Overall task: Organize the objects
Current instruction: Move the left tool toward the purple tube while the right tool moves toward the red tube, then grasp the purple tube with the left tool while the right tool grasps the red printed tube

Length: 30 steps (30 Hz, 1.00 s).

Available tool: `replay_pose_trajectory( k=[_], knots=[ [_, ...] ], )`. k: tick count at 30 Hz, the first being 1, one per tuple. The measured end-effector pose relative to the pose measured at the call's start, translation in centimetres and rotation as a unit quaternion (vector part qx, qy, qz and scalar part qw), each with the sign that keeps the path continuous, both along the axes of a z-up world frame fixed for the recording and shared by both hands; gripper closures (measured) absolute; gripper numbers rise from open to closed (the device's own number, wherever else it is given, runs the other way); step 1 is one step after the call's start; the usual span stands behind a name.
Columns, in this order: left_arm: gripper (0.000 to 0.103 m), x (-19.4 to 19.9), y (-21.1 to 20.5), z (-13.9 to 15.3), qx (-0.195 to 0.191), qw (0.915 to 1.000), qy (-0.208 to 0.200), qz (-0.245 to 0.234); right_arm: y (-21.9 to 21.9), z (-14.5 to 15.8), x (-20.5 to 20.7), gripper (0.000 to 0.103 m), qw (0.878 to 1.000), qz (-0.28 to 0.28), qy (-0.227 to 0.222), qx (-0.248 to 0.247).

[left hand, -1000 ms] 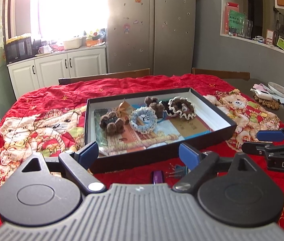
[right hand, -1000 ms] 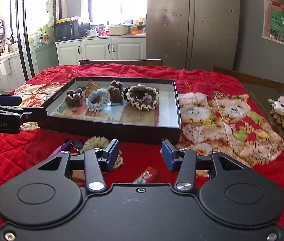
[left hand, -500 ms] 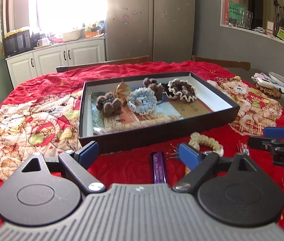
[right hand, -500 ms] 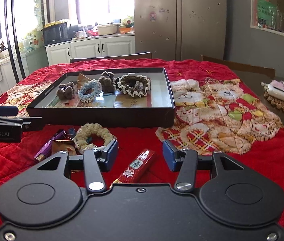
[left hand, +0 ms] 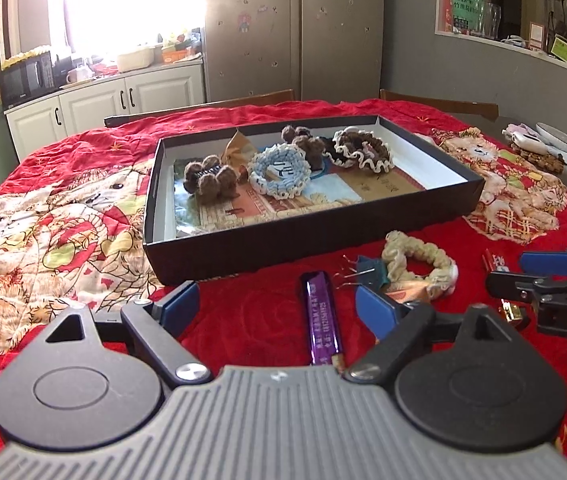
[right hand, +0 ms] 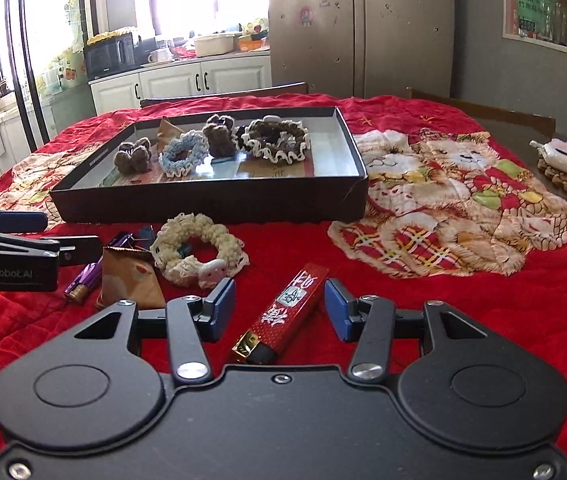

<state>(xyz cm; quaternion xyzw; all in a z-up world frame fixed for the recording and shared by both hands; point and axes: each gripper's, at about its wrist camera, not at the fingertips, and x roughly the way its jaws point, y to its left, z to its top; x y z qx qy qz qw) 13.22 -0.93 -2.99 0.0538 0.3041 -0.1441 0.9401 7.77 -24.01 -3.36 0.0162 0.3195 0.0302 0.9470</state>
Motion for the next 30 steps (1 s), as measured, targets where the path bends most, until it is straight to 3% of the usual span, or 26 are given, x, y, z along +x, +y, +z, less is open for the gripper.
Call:
replay_pose_trajectory(
  k=[19,25,30],
  knots=[
    [0.025,0.9,-0.6,-1.9,-0.001,0.9996,0.028,-0.009,0.3,-1.4,0.6,0.056,1.0,-0.004,0.014,-0.015],
    [0.034,1.0,-0.9,-2.1,-0.002,0.9995,0.03,-0.012,0.5,-1.6,0.6,0.056,1.0,-0.004,0.015,-0.023],
    [0.051,0.9,-1.1,-2.0,-0.002,0.9994,0.03,-0.015,0.5,-1.7,0.6,0.057,1.0,0.0,0.014,-0.028]
  ],
)
